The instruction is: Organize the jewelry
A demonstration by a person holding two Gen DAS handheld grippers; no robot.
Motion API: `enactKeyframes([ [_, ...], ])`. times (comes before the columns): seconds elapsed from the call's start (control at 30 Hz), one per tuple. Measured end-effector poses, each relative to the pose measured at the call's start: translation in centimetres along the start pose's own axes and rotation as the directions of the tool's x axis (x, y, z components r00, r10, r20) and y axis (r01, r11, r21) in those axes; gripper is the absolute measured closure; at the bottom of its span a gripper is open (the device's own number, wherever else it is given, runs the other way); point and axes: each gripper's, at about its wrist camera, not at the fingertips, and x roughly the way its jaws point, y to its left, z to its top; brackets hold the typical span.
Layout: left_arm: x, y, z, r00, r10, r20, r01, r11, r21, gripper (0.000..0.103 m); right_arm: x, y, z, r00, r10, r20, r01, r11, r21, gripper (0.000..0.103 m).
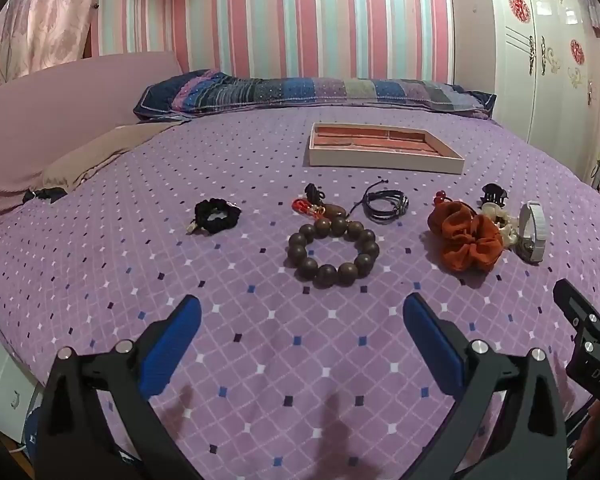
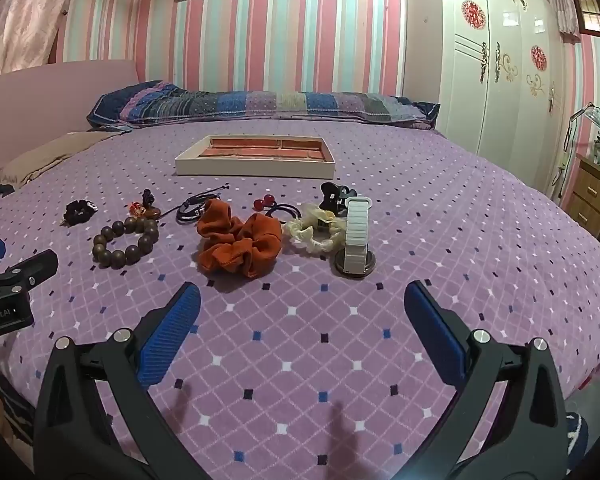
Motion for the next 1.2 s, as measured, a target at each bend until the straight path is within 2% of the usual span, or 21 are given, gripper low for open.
enactKeyframes([
  [0.47, -0.5, 0.0, 0.4, 1.000, -0.001, 0.017, 0.001, 1.000, -0.008, 0.004, -0.8, 0.2, 0.4, 0.999, -0.010, 0.044, 0.010, 1.000, -0.005, 0.004],
  [1.2, -0.6, 0.2, 0.4, 1.000, -0.001, 0.023, 0.002, 1.000, -0.014, 0.004, -1.2, 0.0, 0.4, 0.998, -0.018, 0.062, 0.018, 1.000, 0.002, 0.004],
])
